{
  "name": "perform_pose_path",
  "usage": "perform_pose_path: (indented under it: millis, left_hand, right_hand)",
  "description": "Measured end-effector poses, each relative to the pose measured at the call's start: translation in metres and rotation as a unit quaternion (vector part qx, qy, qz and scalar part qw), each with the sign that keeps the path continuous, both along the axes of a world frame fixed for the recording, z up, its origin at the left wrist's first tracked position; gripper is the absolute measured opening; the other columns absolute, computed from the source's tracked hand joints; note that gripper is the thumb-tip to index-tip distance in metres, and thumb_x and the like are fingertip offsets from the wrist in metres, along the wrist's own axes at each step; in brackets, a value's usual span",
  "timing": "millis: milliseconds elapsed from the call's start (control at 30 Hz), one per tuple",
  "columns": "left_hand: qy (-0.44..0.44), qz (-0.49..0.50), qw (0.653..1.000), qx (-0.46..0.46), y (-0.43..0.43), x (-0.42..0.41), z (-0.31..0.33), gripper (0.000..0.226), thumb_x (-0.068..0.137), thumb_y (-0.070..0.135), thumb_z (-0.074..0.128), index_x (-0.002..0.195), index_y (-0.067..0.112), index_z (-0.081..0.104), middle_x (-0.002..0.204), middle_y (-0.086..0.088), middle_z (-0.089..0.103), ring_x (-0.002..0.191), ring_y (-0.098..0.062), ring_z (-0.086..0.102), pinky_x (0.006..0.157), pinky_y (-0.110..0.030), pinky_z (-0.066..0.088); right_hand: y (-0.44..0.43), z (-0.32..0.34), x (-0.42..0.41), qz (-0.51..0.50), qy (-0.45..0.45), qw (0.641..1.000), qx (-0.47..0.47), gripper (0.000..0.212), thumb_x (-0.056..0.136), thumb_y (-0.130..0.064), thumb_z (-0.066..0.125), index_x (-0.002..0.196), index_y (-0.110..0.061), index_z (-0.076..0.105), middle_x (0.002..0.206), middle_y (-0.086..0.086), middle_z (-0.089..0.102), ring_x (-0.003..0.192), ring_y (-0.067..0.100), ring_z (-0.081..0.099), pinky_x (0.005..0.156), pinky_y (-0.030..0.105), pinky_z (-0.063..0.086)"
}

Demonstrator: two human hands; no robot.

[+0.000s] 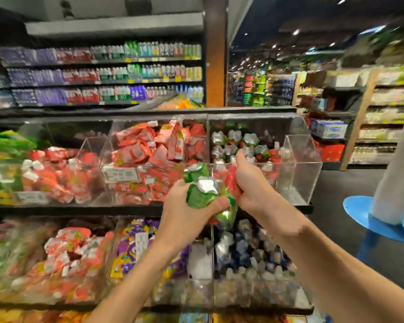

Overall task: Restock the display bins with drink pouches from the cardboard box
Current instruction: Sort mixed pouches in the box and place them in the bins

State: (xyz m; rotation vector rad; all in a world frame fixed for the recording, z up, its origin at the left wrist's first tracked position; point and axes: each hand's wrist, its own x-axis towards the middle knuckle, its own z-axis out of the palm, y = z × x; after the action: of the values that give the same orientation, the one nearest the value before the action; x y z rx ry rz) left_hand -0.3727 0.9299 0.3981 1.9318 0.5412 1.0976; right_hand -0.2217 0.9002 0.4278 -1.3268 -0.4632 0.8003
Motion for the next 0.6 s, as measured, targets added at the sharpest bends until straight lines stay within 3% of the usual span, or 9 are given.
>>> perform_pose_path:
  millis: [67, 167, 233, 267, 333, 400, 467, 533, 600]
  left_hand:
    - [0.029, -0.105, 0.993, -0.035, 0.007, 0.0, 0.013, 0.024, 0.069, 0.028, 0.09, 0.063, 0.036, 0.068, 0.063, 0.013, 0.066, 0.055, -0.002, 0.058, 0.055, -0.023, 0.049]
    - [0.043, -0.166, 0.983, -0.064, 0.02, 0.013, 0.029, 0.027, 0.071, 0.013, 0.088, 0.059, 0.024, 0.066, 0.052, 0.016, 0.06, 0.045, 0.003, 0.046, 0.048, -0.013, 0.037]
    - [0.018, -0.16, 0.978, -0.133, 0.031, 0.031, 0.036, 0.017, 0.074, 0.015, 0.085, 0.064, 0.019, 0.072, 0.063, 0.008, 0.068, 0.052, -0.005, 0.053, 0.054, -0.021, 0.043]
    - [-0.005, -0.162, 0.968, -0.19, 0.033, 0.04, 0.038, 0.01, 0.076, 0.016, 0.082, 0.069, 0.015, 0.074, 0.07, -0.001, 0.071, 0.054, -0.011, 0.057, 0.056, -0.025, 0.046]
    - [-0.044, -0.168, 0.939, -0.298, 0.032, 0.058, 0.041, 0.008, 0.08, 0.017, 0.077, 0.079, 0.01, 0.073, 0.071, -0.01, 0.069, 0.049, -0.016, 0.058, 0.051, -0.026, 0.048]
    - [-0.067, -0.166, 0.919, -0.35, 0.029, 0.075, 0.043, 0.019, 0.076, 0.022, 0.078, 0.085, 0.006, 0.07, 0.069, -0.012, 0.067, 0.047, -0.019, 0.059, 0.049, -0.028, 0.052]
    - [-0.066, -0.155, 0.911, -0.376, 0.027, 0.09, 0.04, 0.053, 0.059, 0.032, 0.085, 0.099, 0.001, 0.069, 0.083, -0.018, 0.072, 0.061, -0.026, 0.068, 0.061, -0.04, 0.058]
    - [-0.041, -0.147, 0.908, -0.39, 0.023, 0.105, 0.037, 0.079, 0.053, 0.035, 0.088, 0.118, 0.0, 0.06, 0.095, -0.019, 0.075, 0.075, -0.031, 0.074, 0.068, -0.046, 0.06]
    - [-0.021, -0.133, 0.912, -0.388, 0.016, 0.121, 0.035, 0.071, 0.065, 0.034, 0.088, 0.122, 0.001, 0.06, 0.094, -0.018, 0.076, 0.08, -0.033, 0.075, 0.068, -0.046, 0.061]
  right_hand:
    - [0.009, 0.013, -0.003, -0.043, -0.03, 0.999, -0.01, 0.068, 0.098, -0.062, 0.037, 0.134, -0.007, 0.053, 0.113, 0.015, 0.068, 0.095, 0.028, 0.063, 0.094, 0.048, 0.053]
    - [0.008, 0.036, -0.003, -0.076, -0.031, 0.997, -0.01, 0.067, 0.094, -0.063, 0.045, 0.131, -0.008, 0.054, 0.11, 0.013, 0.067, 0.087, 0.026, 0.062, 0.088, 0.047, 0.055]
    - [-0.007, 0.053, 0.001, -0.053, -0.006, 0.998, 0.03, 0.045, 0.101, -0.052, 0.045, 0.114, -0.013, 0.062, 0.095, 0.008, 0.07, 0.079, 0.02, 0.066, 0.069, 0.033, 0.058]
    - [-0.018, 0.057, 0.005, -0.038, 0.017, 0.997, 0.06, 0.036, 0.103, -0.044, 0.046, 0.1, -0.012, 0.062, 0.078, 0.005, 0.071, 0.065, 0.016, 0.066, 0.056, 0.026, 0.056]
    - [-0.038, 0.065, 0.008, -0.009, 0.034, 0.994, 0.102, 0.027, 0.098, -0.03, 0.054, 0.085, -0.007, 0.056, 0.058, 0.005, 0.064, 0.051, 0.014, 0.059, 0.051, 0.024, 0.05]
    - [-0.049, 0.055, 0.015, 0.028, -0.032, 0.997, 0.063, 0.04, 0.082, -0.031, 0.066, 0.106, -0.001, 0.056, 0.086, 0.01, 0.066, 0.064, 0.014, 0.06, 0.059, 0.024, 0.046]
    - [-0.059, 0.039, 0.027, 0.047, -0.145, 0.988, -0.024, 0.069, 0.081, -0.038, 0.073, 0.138, -0.018, 0.042, 0.108, 0.002, 0.066, 0.078, 0.012, 0.066, 0.06, 0.022, 0.047]
    - [-0.069, 0.026, 0.04, 0.048, -0.241, 0.967, -0.062, 0.075, 0.086, -0.053, 0.067, 0.149, -0.038, 0.029, 0.114, -0.004, 0.068, 0.087, 0.007, 0.07, 0.069, 0.023, 0.052]
    - [-0.073, 0.018, 0.063, 0.026, -0.321, 0.944, -0.074, 0.076, 0.085, -0.063, 0.06, 0.15, -0.035, 0.034, 0.107, -0.002, 0.071, 0.086, 0.01, 0.072, 0.078, 0.033, 0.058]
